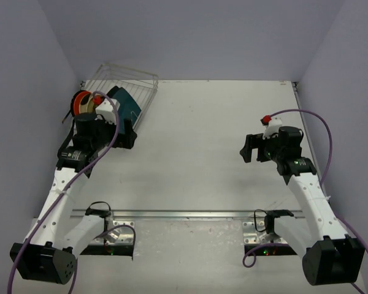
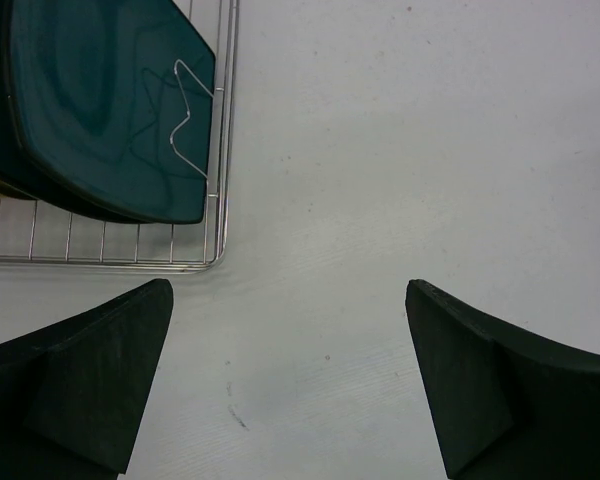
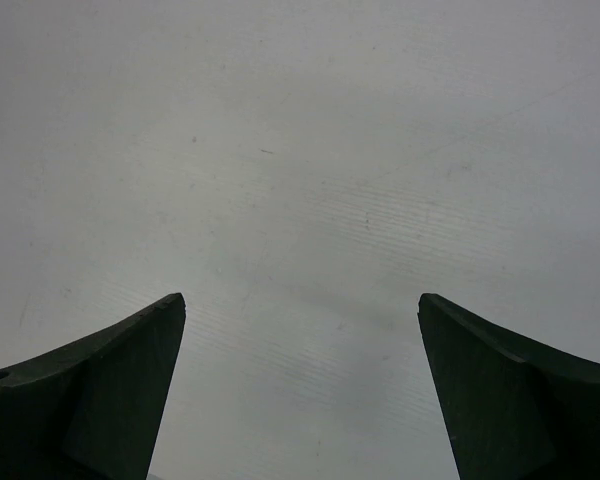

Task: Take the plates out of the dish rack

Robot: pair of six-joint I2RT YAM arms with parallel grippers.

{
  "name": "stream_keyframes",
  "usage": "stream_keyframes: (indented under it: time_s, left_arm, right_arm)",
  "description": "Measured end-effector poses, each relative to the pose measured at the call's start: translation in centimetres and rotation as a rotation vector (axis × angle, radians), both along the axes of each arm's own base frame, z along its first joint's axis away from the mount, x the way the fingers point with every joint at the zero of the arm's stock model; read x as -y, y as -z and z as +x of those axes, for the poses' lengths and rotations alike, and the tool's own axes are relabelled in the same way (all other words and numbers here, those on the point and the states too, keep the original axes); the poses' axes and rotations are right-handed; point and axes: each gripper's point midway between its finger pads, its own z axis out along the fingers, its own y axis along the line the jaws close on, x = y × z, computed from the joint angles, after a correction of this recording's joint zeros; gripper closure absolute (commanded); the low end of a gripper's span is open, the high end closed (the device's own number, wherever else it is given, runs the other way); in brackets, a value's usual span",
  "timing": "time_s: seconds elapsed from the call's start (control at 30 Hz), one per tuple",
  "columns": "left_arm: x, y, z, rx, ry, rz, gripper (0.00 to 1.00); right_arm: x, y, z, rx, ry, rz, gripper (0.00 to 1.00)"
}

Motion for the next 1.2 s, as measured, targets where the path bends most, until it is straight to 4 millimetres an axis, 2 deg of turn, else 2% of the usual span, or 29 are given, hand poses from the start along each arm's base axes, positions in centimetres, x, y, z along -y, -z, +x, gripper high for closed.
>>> stream_keyframes:
  time_s: [0.17, 0.23, 0.43, 0.53, 0.6, 0.7, 0.8, 1.0, 1.2]
  left_arm:
    - [-0.1, 0.1, 0.1, -0.012, -0.004, 0.004, 0.00]
    - [-0.4, -0.5, 0.3, -0.015, -0.016, 0.016, 0.00]
    - [-1.8, -5.8, 3.3, 0.045, -0.085, 0.068, 0.03]
    - [-2.2, -7.9, 5.1, 0.056, -0.107, 0.085, 0.14]
    - [-2.4, -8.4, 6.3, 0.036, -0.119, 0.097, 0.19]
    - [-2.7, -7.8, 8.0, -0.024, -0.135, 0.119, 0.29]
    - [-2.9, -6.1, 8.9, -0.097, -0.138, 0.142, 0.39]
    - [-3.8, -2.9, 9.3, -0.219, -0.164, 0.196, 0.39]
    - [-5.3, -1.8, 9.9, -0.254, -0.214, 0.247, 0.39]
  right_arm:
    - [0.0, 0.0, 0.0, 0.001, -0.003, -0.003, 0.01]
    - [0.0, 0.0, 0.0, 0.002, -0.004, -0.005, 0.01]
    - [0.0, 0.1, 0.0, 0.001, -0.006, -0.008, 0.01]
    - [0.0, 0.2, 0.0, -0.003, -0.007, -0.009, 0.01]
    - [0.0, 0.2, 0.0, -0.006, -0.009, -0.010, 0.01]
    - [0.0, 0.4, 0.0, -0.013, -0.013, -0.008, 0.01]
    - [-0.1, 0.5, 0.0, -0.015, -0.017, -0.009, 0.01]
    - [-0.1, 0.5, -0.1, -0.019, -0.018, -0.009, 0.01]
    - [-0.1, 0.5, -0.1, -0.019, -0.018, -0.009, 0.01]
